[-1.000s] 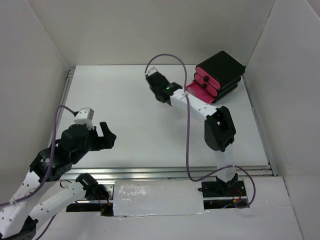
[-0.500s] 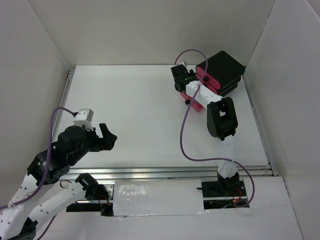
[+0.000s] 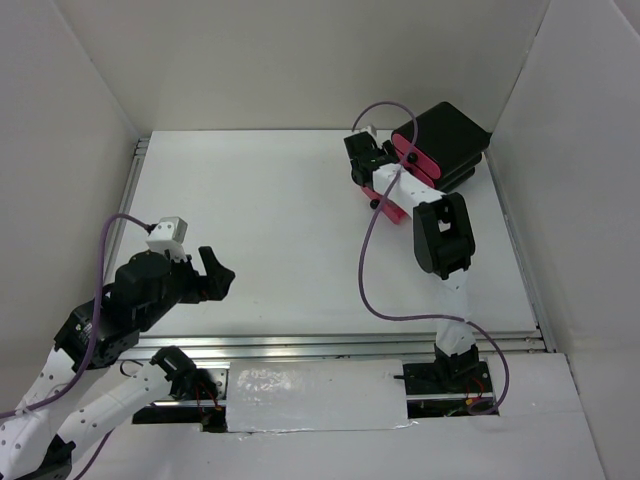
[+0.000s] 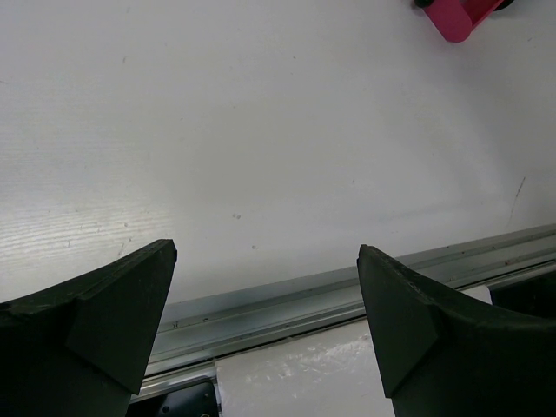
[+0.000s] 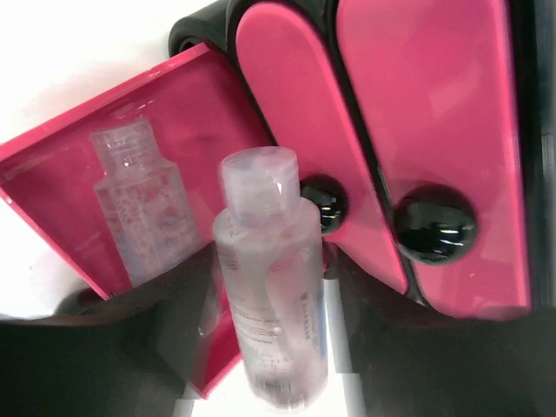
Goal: Organize the makeup
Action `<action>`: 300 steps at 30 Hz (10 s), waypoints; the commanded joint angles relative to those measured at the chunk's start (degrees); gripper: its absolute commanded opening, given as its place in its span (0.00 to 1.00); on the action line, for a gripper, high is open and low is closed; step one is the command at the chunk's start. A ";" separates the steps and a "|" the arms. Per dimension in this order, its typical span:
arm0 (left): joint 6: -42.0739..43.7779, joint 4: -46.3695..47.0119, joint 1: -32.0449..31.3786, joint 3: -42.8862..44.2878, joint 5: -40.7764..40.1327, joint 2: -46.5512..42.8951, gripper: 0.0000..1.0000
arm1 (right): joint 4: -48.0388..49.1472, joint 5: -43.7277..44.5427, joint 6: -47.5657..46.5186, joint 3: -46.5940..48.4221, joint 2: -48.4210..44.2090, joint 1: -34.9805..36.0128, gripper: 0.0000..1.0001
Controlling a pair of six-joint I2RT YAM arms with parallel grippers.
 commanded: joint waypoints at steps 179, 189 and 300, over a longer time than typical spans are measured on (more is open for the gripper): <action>-1.32 0.82 0.28 -0.13 -4.10 0.35 1.00 | 0.79 -18.29 27.88 -23.43 -33.71 18.55 1.00; -1.68 -0.32 4.58 1.89 -9.19 0.44 0.99 | -5.89 -24.25 41.60 -35.47 -71.76 29.72 1.00; -2.55 2.85 0.10 -1.28 -11.83 -4.83 0.99 | 24.53 21.90 -5.46 -9.12 6.35 0.61 0.00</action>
